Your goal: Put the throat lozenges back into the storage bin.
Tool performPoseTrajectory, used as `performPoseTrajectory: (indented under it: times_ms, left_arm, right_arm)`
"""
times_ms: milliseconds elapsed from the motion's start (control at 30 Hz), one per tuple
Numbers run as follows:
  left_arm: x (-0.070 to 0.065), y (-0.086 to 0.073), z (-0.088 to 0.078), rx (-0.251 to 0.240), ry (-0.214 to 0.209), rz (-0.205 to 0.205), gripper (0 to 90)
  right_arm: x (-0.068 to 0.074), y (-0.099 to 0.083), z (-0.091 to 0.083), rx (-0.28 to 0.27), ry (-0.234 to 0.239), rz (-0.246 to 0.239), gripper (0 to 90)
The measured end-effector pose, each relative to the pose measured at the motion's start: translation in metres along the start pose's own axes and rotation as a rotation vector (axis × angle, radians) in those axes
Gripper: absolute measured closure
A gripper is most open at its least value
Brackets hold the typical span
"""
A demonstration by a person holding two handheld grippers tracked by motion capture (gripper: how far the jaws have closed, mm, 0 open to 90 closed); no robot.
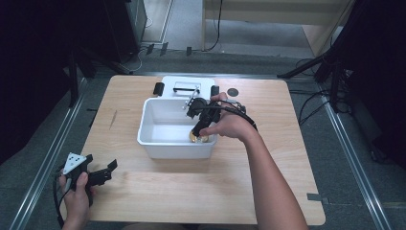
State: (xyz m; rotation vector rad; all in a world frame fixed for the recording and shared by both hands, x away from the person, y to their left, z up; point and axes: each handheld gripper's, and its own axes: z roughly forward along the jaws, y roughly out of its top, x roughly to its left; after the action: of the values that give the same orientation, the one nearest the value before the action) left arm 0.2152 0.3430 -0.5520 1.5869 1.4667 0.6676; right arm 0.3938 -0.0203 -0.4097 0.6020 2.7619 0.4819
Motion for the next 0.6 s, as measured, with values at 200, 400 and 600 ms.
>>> performPoseTrajectory:
  times_ms: [200,400,600]
  left_arm:
    - [0.0,0.0,0.0,-0.004,0.002,-0.001,0.0]
    - [-0.001,0.0,0.0,-0.004,0.006,0.0,0.0]
    - [-0.001,0.0,0.0,-0.001,0.007,0.004,0.0]
  right_arm:
    - [-0.008,-0.008,-0.023,-0.061,0.008,0.119,24.6]
    - [-0.013,-0.025,-0.044,-0.128,0.014,0.192,24.1]
    - [-0.021,-0.051,-0.056,-0.17,0.001,0.26,23.8]
